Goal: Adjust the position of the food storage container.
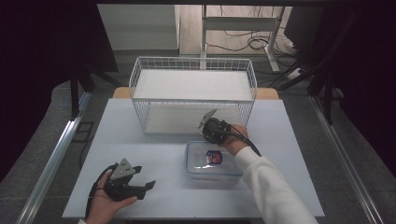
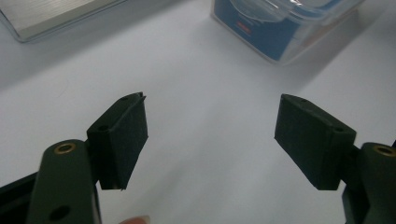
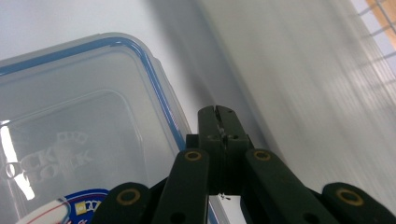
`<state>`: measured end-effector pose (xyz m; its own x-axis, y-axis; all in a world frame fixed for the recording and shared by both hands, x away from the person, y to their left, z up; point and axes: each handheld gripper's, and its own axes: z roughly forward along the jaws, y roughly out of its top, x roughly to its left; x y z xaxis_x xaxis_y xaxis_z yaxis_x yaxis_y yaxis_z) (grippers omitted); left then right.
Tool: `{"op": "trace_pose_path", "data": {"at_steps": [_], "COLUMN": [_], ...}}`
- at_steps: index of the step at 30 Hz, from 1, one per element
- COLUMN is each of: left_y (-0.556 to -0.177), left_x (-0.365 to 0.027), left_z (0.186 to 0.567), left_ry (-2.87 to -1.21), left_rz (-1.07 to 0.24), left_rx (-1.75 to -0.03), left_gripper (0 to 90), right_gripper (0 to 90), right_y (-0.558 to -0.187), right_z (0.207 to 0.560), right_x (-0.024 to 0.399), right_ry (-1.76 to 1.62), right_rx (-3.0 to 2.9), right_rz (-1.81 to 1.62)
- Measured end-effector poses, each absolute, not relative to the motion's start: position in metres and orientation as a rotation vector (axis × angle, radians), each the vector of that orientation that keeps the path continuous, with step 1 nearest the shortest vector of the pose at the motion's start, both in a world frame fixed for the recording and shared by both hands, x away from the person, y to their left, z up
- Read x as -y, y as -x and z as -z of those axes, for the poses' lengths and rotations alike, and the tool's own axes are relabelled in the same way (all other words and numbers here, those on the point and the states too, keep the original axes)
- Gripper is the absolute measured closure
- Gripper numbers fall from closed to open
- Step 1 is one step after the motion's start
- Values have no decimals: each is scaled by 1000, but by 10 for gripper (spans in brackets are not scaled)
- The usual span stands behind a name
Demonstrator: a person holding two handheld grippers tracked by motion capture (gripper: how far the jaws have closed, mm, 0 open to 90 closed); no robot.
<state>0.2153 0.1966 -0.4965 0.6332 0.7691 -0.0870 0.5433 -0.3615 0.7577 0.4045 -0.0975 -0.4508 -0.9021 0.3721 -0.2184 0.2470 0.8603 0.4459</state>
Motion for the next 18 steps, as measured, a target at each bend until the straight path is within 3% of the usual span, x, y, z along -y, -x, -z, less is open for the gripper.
{"op": "trace_pose_path", "data": {"at_steps": [8,18], "left_y": [-215,-216], "left_x": [-200,-201], "left_z": [496,496], "left_ry": [-2048,-2038], "left_rz": [-364,-360], "left_rx": [-1033,-1060], "left_gripper": [250,248], "right_gripper": [890,890], "right_y": [-395,-345], "right_z": [438,407], "right_x": [101,180], "right_ry": [-501,-649], "right_rx": [-2703,-2522], "right_rz": [-661,-789]}}
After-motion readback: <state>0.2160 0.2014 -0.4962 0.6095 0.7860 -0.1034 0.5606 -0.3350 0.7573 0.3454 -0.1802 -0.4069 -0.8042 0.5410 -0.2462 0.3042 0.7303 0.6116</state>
